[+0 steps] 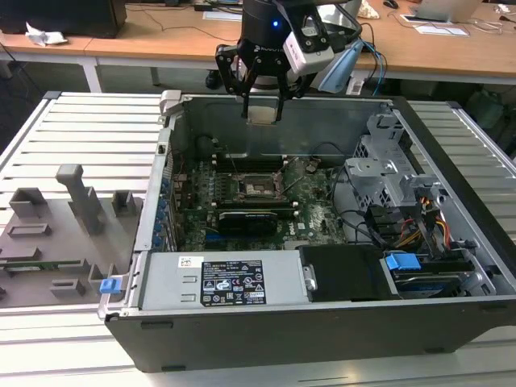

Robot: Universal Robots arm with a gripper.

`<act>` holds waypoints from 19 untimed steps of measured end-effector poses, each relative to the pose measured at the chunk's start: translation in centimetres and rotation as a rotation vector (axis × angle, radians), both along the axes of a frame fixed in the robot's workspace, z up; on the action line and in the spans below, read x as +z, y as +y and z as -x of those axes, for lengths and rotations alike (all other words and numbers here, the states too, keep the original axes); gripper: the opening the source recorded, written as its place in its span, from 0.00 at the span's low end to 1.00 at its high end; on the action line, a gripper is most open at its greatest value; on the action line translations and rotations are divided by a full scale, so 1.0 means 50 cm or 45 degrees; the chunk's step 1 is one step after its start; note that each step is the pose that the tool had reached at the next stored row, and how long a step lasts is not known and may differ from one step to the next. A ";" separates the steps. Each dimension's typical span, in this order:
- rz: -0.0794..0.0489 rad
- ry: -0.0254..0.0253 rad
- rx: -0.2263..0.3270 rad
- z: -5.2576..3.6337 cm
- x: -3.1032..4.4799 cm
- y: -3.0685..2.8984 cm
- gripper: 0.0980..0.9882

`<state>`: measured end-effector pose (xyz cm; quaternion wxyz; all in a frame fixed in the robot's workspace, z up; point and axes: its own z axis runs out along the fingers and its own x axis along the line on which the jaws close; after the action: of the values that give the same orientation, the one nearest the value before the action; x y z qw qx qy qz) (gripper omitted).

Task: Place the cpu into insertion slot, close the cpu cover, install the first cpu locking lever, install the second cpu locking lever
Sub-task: 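Place the cpu into insertion slot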

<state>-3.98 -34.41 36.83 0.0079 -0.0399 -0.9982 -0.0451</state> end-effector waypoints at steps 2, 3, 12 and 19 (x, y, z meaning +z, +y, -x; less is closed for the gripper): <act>0.000 0.0000 -0.003 0.000 0.000 0.000 0.48; 0.000 0.0000 -0.005 0.000 0.000 0.000 0.48; 0.000 0.0000 -0.021 0.000 0.000 0.000 0.48; 0.000 0.0000 -0.037 0.000 0.000 0.000 0.48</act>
<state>-3.98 -34.41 36.83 0.0072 -0.0544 -0.9975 -0.0452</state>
